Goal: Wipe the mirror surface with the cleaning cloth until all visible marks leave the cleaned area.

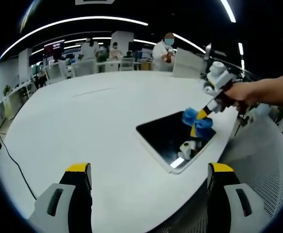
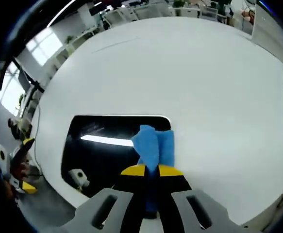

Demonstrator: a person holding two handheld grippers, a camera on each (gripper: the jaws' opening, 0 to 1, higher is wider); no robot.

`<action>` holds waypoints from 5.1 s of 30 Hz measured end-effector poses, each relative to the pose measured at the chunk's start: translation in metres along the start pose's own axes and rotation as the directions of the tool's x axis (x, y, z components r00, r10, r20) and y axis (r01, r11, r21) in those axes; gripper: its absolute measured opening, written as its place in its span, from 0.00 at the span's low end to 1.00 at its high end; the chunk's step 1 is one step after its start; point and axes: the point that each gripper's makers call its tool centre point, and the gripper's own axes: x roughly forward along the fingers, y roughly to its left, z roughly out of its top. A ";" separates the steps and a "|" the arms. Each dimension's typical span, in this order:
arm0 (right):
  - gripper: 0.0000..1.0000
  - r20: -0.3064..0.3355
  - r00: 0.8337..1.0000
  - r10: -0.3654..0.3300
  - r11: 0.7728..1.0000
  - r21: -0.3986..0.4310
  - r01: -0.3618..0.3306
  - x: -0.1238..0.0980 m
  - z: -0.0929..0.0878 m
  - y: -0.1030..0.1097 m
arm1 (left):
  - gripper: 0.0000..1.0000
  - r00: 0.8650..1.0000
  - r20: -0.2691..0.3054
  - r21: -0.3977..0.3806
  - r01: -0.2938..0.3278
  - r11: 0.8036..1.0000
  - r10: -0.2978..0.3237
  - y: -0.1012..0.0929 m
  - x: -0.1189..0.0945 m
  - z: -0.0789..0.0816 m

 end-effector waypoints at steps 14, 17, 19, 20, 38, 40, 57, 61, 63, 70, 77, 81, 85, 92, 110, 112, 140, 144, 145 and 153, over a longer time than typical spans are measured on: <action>0.02 -0.009 1.000 -0.014 1.000 -0.011 0.014 0.018 0.039 -0.011 | 1.00 1.000 -0.005 0.000 -0.004 1.000 0.004 0.001 0.000 -0.001; 0.02 -0.011 1.000 -0.014 1.000 -0.009 0.014 0.023 0.046 -0.014 | 1.00 1.000 -0.006 0.001 -0.003 1.000 0.003 0.001 0.001 -0.001; 0.02 -0.008 1.000 -0.015 1.000 -0.014 0.015 0.024 0.049 -0.014 | 1.00 1.000 -0.007 0.001 -0.002 1.000 0.002 0.001 0.001 -0.001; 0.02 -0.008 1.000 -0.015 1.000 -0.014 0.015 0.024 0.050 -0.014 | 1.00 1.000 -0.007 0.001 -0.002 1.000 0.002 0.001 0.001 -0.001; 0.02 0.001 1.000 -0.004 0.998 -0.061 0.004 0.015 0.052 -0.019 | 1.00 1.000 -0.013 0.005 0.001 1.000 0.000 0.000 0.002 -0.002; 0.02 0.004 1.000 -0.006 0.998 -0.062 0.006 0.009 0.054 -0.027 | 1.00 1.000 -0.015 0.007 0.003 1.000 -0.003 -0.001 0.002 -0.003; 0.03 0.024 0.994 -0.103 0.994 -0.042 0.103 -0.040 0.060 -0.110 | 1.00 1.000 -0.022 0.020 0.010 1.000 -0.009 -0.003 0.002 -0.004; 0.03 0.008 0.994 -0.112 0.993 -0.038 0.112 -0.037 0.054 -0.115 | 1.00 1.000 -0.024 0.022 0.011 1.000 -0.010 -0.004 0.002 -0.004; 0.03 -0.009 0.993 -0.117 0.992 -0.045 0.116 -0.032 0.048 -0.117 | 1.00 1.000 -0.024 0.021 0.010 1.000 -0.010 -0.004 0.002 -0.004; 0.03 -0.039 0.991 -0.126 0.992 -0.031 0.125 -0.018 0.032 -0.124 | 1.00 1.000 -0.027 0.025 0.008 1.000 -0.008 -0.003 0.002 -0.005; 0.03 -0.045 0.992 -0.122 0.992 -0.015 0.122 -0.008 0.018 -0.124 | 1.00 0.999 -0.034 0.031 0.004 1.000 -0.003 -0.002 0.002 -0.005; 0.03 -0.049 0.991 -0.125 0.992 -0.014 0.124 -0.003 0.017 -0.127 | 1.00 1.000 -0.030 0.026 -0.001 1.000 0.002 -0.001 0.002 -0.005; 0.03 -0.053 0.991 -0.124 0.992 -0.011 0.123 -0.003 0.018 -0.127 | 1.00 0.999 -0.034 0.031 0.000 1.000 0.001 -0.001 0.002 -0.005; 0.09 -0.032 0.994 -0.105 0.994 -0.040 0.104 -0.009 0.019 -0.119 | 1.00 0.999 -0.032 0.033 -0.004 0.999 0.005 0.000 0.002 -0.005; 0.94 0.326 0.945 0.036 0.995 -0.103 -0.002 -0.060 0.059 -0.092 | 1.00 0.999 -0.019 0.021 -0.033 0.999 0.033 0.005 0.002 -0.003; 0.98 0.341 0.939 0.043 0.992 -0.123 0.000 -0.065 0.056 -0.088 | 1.00 0.999 -0.019 0.025 -0.032 0.999 0.033 0.004 0.001 -0.002; 0.98 0.362 0.922 0.137 0.971 -0.234 -0.053 -0.081 0.004 -0.119 | 1.00 0.990 0.051 -0.013 -0.130 0.991 0.131 0.022 -0.008 0.011; 0.98 0.347 0.926 0.147 0.967 -0.248 -0.061 -0.084 -0.007 -0.127 | 1.00 0.990 0.035 -0.010 -0.136 0.991 0.137 0.022 -0.009 0.009; 0.98 0.349 0.925 0.150 0.969 -0.239 -0.067 -0.085 -0.008 -0.129 | 1.00 0.990 0.035 -0.009 -0.139 0.990 0.140 0.023 -0.008 0.009; 0.98 0.356 0.922 0.151 0.965 -0.254 -0.060 -0.092 -0.013 -0.142 | 1.00 0.986 0.027 0.000 -0.166 0.986 0.166 0.027 -0.011 0.007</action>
